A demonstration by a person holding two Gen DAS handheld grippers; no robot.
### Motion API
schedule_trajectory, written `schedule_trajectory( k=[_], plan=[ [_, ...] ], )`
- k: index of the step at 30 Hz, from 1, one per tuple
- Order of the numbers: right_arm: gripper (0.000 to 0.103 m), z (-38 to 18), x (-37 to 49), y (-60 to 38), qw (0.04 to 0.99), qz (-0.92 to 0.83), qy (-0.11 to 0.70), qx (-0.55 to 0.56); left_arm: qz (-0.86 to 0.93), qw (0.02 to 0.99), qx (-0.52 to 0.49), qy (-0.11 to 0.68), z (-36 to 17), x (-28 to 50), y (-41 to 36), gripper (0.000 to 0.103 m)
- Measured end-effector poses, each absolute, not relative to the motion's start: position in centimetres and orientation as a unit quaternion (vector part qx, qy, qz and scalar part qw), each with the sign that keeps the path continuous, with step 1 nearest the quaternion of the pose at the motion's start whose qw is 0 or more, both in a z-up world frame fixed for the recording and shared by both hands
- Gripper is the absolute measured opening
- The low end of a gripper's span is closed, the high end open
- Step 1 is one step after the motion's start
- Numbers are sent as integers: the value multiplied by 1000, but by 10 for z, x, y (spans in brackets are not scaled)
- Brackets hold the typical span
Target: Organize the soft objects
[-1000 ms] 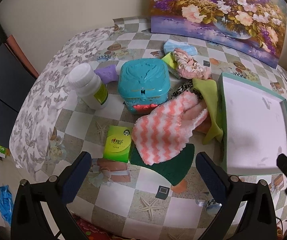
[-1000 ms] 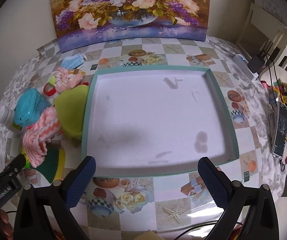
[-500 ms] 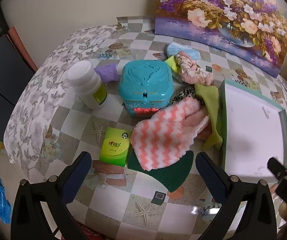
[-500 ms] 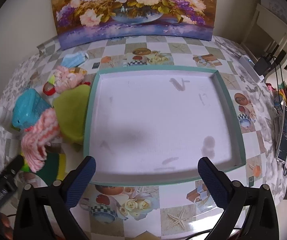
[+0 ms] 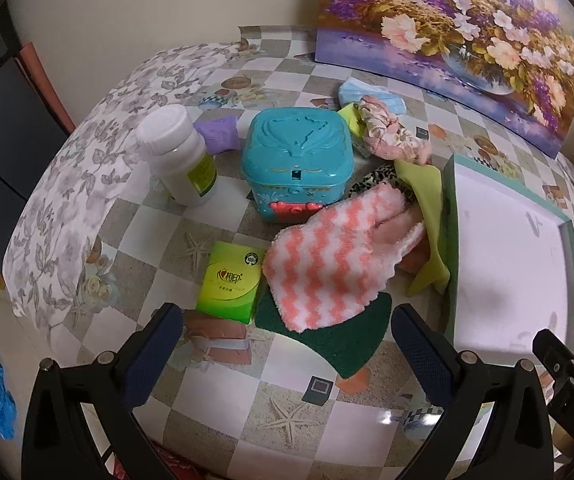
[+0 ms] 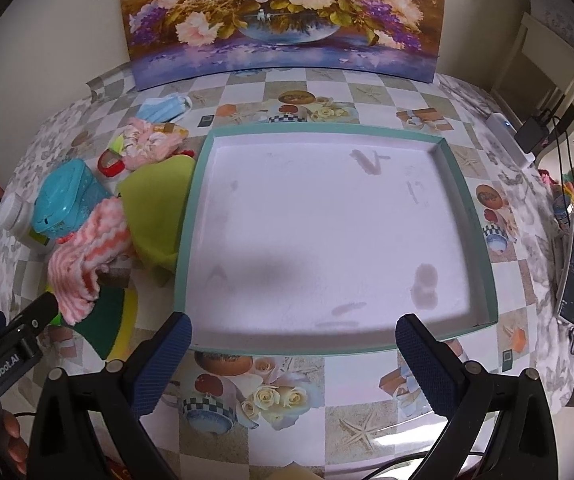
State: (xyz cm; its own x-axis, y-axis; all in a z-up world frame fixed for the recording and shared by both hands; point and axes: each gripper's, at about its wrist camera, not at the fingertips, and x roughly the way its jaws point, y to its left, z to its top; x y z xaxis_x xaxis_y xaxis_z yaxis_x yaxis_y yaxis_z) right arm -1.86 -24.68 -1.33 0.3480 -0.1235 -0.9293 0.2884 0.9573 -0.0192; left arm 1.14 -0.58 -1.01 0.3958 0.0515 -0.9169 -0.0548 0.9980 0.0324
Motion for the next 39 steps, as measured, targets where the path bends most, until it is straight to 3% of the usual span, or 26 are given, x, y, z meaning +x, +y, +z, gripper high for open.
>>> schedule_trajectory(
  k=[39],
  plan=[
    [103, -16, -21, -246, 816, -125, 561, 68, 50, 830, -18, 555, -13, 8, 1, 103]
  ],
)
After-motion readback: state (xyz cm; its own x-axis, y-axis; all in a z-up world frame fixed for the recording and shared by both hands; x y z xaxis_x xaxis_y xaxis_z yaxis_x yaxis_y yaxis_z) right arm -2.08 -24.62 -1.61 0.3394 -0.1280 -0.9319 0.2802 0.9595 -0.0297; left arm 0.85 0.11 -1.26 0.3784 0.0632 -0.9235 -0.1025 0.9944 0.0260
